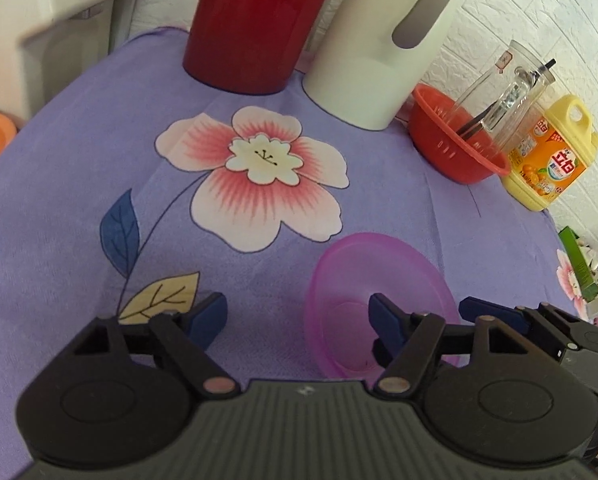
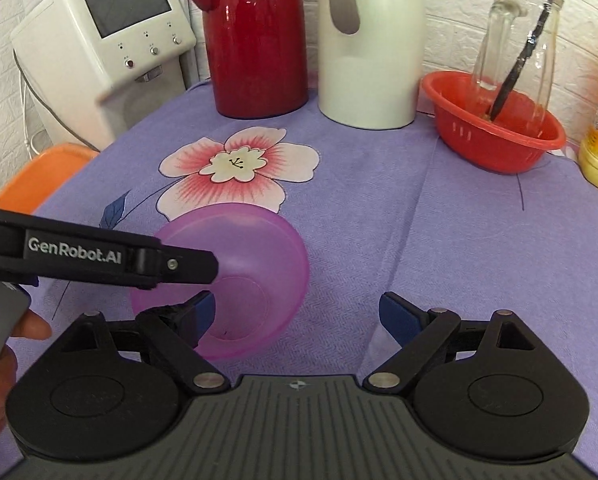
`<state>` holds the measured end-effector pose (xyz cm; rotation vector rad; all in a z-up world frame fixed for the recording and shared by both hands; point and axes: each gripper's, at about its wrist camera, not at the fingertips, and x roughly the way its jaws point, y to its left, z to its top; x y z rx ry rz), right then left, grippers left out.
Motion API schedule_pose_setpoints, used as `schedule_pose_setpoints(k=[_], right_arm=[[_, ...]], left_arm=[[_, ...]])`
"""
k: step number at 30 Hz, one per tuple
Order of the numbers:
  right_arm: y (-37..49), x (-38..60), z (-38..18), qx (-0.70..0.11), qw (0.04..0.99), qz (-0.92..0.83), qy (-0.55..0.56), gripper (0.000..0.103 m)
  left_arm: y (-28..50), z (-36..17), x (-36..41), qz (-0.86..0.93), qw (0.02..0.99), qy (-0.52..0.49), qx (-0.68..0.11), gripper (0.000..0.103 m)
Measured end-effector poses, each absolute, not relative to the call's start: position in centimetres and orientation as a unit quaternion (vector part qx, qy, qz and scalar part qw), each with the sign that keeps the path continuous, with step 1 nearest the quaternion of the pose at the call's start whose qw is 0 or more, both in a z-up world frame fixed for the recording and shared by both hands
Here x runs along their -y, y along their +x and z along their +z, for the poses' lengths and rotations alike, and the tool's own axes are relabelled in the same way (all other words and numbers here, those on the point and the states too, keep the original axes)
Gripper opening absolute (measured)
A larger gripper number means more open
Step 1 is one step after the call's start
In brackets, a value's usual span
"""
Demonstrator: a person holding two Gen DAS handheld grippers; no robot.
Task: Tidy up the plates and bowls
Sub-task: 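Move the right tool to the pink plastic bowl and grip its rim, then carry the pink bowl into the white bowl and open the right tool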
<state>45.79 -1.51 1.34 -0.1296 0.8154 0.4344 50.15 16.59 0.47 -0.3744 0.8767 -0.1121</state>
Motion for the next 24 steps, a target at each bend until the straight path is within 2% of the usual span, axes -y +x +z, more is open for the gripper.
schedule_pose_setpoints(k=[4,6,7,8,9,10,11,24], right_arm=[[46.0,0.9,0.6,-0.398,0.889,0.214,-0.066,0.103],[46.1,0.8,0.3,-0.401,0.889,0.213,-0.064,0.103],[46.0,0.7,0.2,-0.398,0.889,0.216,-0.064,0.088],[45.8,0.6,0.2,-0.396,0.889,0.22,-0.065,0.081],[45.5,0.5,0.3,-0.396,0.888,0.224,-0.065,0.068],[45.3,0.3,0.4,-0.397,0.887,0.226,-0.065,0.059],[45.0,0.0,0.4,-0.398,0.886,0.228,-0.067,0.055],[39.9,3.3,4.4,-0.369,0.905,0.206,-0.056,0.059]], left_arm=[[49.9,0.4,-15.8,-0.059,0.894,-0.158,-0.416,0.068],[49.7,0.3,-15.2,-0.059,0.9,-0.137,-0.41,0.046],[49.5,0.3,-14.8,-0.057,0.904,-0.126,-0.405,0.044],[49.4,0.3,-14.8,-0.06,0.903,-0.132,-0.403,0.036],[49.3,0.3,-14.8,-0.066,0.9,-0.145,-0.407,0.03],[49.3,0.3,-14.7,-0.071,0.898,-0.148,-0.409,0.025],[49.1,0.5,-14.4,-0.069,0.898,-0.145,-0.409,0.023],[43.4,5.2,-10.8,-0.102,0.912,-0.134,-0.374,0.023]])
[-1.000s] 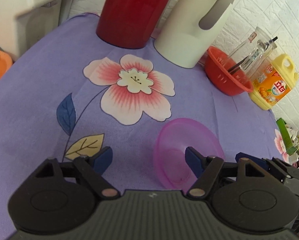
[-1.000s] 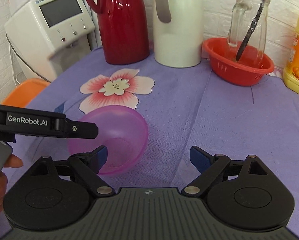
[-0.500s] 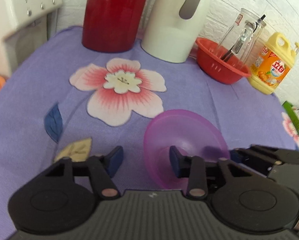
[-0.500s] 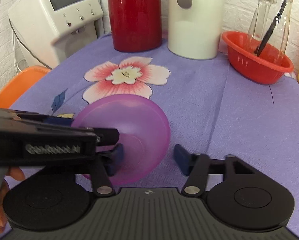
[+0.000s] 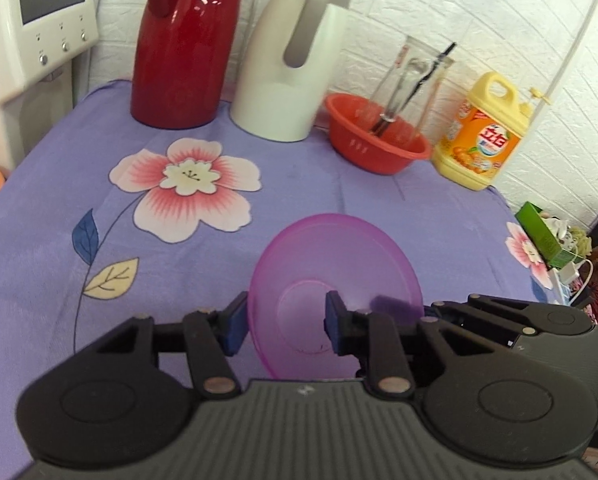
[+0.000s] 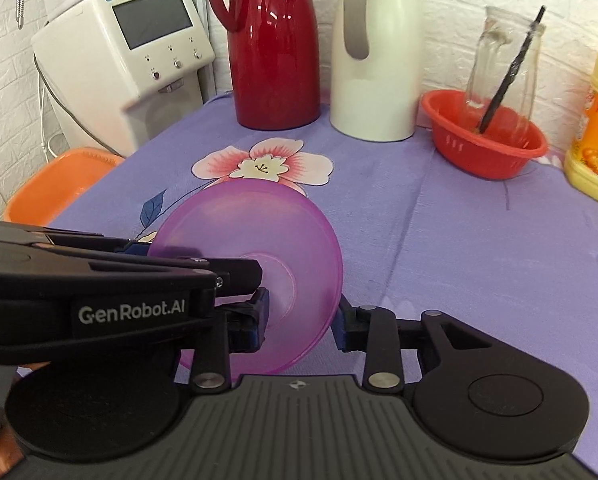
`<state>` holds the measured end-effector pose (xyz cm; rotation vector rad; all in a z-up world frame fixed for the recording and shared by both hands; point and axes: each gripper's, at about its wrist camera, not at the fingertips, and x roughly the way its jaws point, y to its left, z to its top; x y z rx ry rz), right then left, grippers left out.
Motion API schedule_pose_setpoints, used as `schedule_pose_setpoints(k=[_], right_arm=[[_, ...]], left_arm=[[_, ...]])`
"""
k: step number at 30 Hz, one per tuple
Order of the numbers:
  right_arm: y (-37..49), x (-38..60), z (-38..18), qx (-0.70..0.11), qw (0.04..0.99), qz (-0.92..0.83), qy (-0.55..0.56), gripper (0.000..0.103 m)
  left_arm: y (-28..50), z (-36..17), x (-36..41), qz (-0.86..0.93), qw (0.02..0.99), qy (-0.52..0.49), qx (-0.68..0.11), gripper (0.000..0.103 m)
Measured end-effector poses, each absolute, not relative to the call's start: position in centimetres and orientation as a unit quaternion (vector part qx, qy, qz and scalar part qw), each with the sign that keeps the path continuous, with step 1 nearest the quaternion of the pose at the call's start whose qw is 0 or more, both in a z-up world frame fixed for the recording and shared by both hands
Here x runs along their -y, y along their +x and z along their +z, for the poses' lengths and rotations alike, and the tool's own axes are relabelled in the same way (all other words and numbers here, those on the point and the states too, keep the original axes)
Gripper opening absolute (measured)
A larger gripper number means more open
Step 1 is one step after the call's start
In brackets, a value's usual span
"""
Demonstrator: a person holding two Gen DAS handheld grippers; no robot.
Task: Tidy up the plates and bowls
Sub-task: 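Carry the pink bowl into the white bowl and open the right tool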
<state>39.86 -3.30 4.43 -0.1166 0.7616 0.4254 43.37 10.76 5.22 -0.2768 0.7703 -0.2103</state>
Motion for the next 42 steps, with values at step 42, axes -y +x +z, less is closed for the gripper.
schedule_pose_setpoints(k=[42], right_arm=[[16.3,19.2,3.2,-0.341,0.935,0.085,-0.053,0.077]], left_arm=[[23.1,3.4,6.6,-0.242,0.882,-0.057,-0.401,0.041]])
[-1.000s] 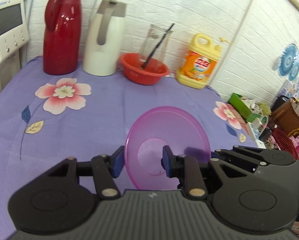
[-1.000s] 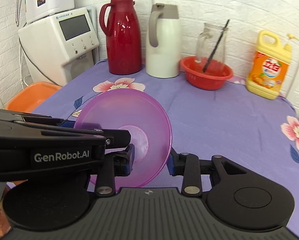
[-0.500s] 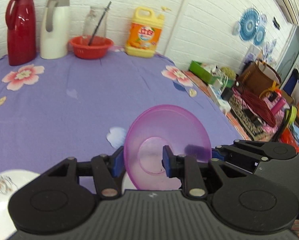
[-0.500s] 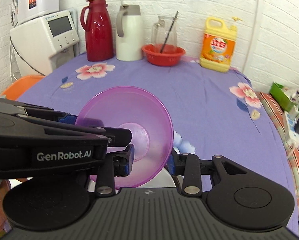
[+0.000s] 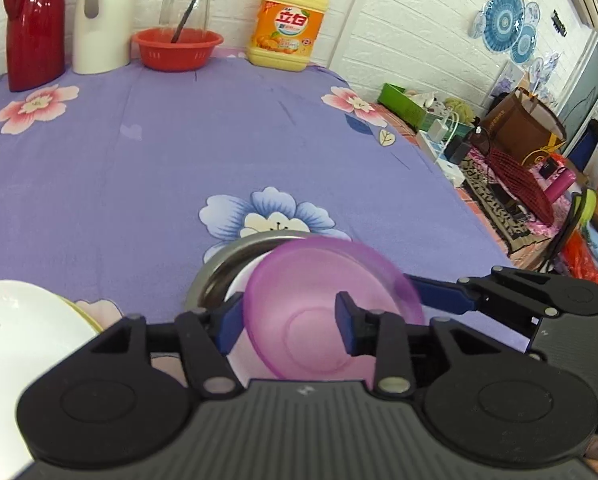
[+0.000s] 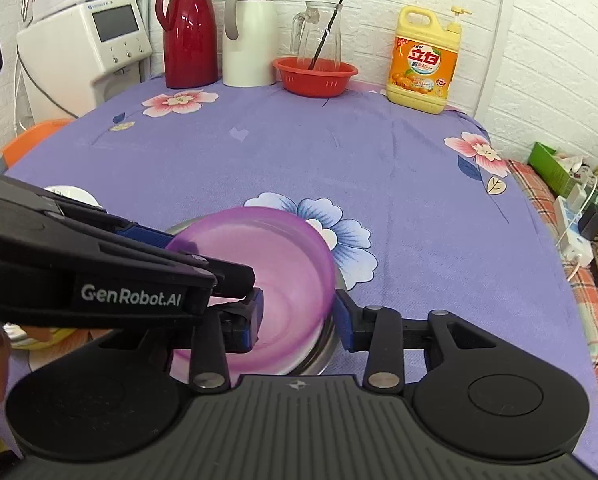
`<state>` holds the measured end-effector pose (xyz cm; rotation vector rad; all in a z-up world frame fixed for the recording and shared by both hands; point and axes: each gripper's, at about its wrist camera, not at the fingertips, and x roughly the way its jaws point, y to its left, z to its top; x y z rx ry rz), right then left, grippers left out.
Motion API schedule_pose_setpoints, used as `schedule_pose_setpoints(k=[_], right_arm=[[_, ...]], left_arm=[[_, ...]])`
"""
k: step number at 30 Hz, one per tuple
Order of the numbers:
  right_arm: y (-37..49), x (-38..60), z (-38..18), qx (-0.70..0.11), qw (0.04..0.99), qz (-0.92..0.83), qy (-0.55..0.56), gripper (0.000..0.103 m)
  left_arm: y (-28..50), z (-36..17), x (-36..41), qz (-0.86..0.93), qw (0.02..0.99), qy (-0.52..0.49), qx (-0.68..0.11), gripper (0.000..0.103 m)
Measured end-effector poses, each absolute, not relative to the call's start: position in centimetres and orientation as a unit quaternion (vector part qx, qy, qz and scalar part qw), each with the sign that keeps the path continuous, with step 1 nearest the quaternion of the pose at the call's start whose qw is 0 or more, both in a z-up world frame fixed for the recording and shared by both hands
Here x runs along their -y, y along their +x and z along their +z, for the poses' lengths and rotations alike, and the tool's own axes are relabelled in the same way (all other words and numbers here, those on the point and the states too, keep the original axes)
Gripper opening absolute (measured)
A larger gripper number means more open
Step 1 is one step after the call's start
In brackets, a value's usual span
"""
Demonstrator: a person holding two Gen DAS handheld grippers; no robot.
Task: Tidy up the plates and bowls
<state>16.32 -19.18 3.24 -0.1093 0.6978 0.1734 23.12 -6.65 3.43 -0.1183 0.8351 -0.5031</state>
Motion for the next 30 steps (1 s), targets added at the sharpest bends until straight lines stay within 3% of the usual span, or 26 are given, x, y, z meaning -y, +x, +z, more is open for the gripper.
schedule_pose_setpoints(k=[1,3,6,14,30], right_arm=[[16.0,19.4,3.4,-0.334,0.938,0.079,-0.052,0.086],[15.2,20.1,3.7,-0.316,0.946,0.061,-0.043,0.102],[13.1,21.4,4.2,-0.281,0.959,0.045,-0.001,0.103],[9.1,22.4,1.6,-0.245,0.964,0.025,0.1,0.103],[14.5,21.8,0.5,-0.296,0.951,0.042,0.082,0.103]], left_arm=[[23.1,3.5,6.3,-0.249,0.879,-0.067,-0.401,0.046],[22.5,4.1,5.6,-0.257,0.879,-0.081,-0.393,0.073],[20.8,5.3,4.8,-0.25,0.898,-0.074,-0.353,0.079],[17.8,4.7,2.4,-0.218,0.922,-0.103,-0.301,0.08],[23.9,2.5,3.7,-0.205,0.906,-0.056,-0.365,0.08]])
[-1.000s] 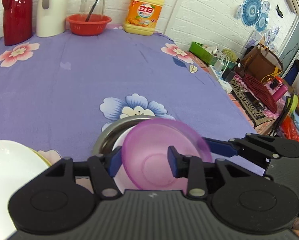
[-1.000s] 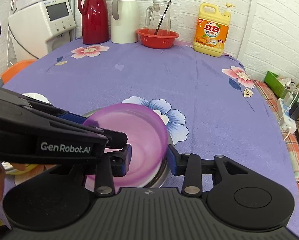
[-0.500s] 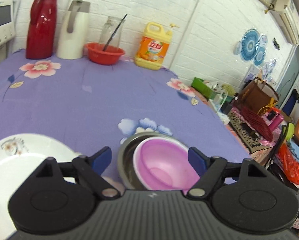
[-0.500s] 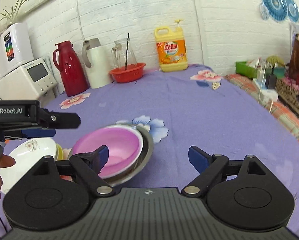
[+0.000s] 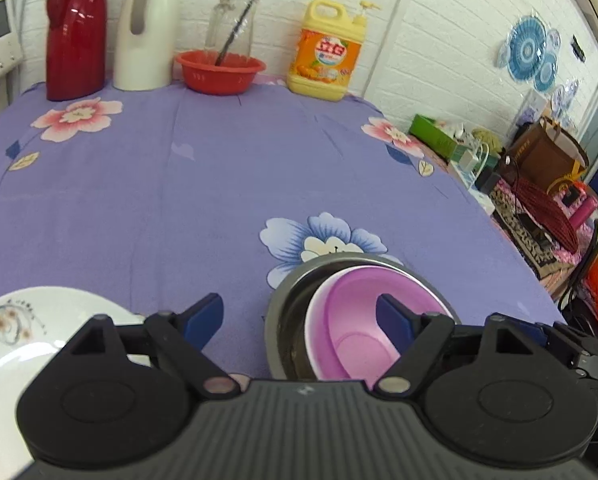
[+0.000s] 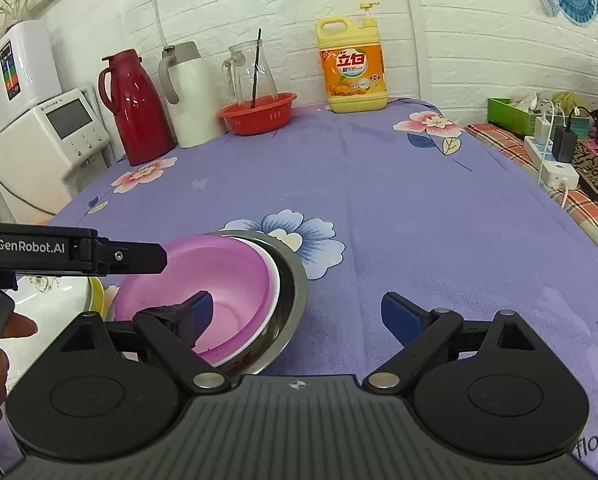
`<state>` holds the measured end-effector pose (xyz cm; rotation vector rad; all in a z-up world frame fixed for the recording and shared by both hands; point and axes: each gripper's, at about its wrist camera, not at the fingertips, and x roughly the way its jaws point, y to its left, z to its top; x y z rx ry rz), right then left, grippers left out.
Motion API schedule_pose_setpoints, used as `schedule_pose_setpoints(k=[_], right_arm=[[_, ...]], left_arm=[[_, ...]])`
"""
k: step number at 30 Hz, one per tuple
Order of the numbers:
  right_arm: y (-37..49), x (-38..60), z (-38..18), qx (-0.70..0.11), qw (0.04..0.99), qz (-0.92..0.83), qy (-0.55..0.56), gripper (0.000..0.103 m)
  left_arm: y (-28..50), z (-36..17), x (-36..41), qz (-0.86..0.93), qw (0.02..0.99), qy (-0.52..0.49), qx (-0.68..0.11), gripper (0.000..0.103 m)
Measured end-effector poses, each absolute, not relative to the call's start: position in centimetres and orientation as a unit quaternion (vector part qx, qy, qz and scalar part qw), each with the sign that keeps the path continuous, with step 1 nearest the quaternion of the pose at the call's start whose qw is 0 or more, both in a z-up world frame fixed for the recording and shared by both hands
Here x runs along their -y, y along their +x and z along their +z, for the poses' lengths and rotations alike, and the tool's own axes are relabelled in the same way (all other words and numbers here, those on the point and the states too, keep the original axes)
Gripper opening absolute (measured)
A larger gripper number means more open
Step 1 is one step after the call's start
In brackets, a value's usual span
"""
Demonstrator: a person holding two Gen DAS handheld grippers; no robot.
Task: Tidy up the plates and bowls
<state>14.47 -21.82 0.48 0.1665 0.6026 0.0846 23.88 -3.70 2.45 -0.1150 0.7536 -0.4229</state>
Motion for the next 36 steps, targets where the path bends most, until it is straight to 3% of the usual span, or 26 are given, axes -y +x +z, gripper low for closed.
schedule_pose_setpoints(k=[10,36], right_arm=[[16.8,20.9,-1.5,-0.342,0.935,0.059,0.079,0.103],[16.7,19.7,-1.4,-0.341,0.932,0.062,0.101,0.103]], left_arm=[[28.9,-0.2,5.0,-0.259,0.846,-0.013,-0.466,0.08],[28.7,-0.3,5.9,-0.285,0.841,0.024,-0.458,0.081]])
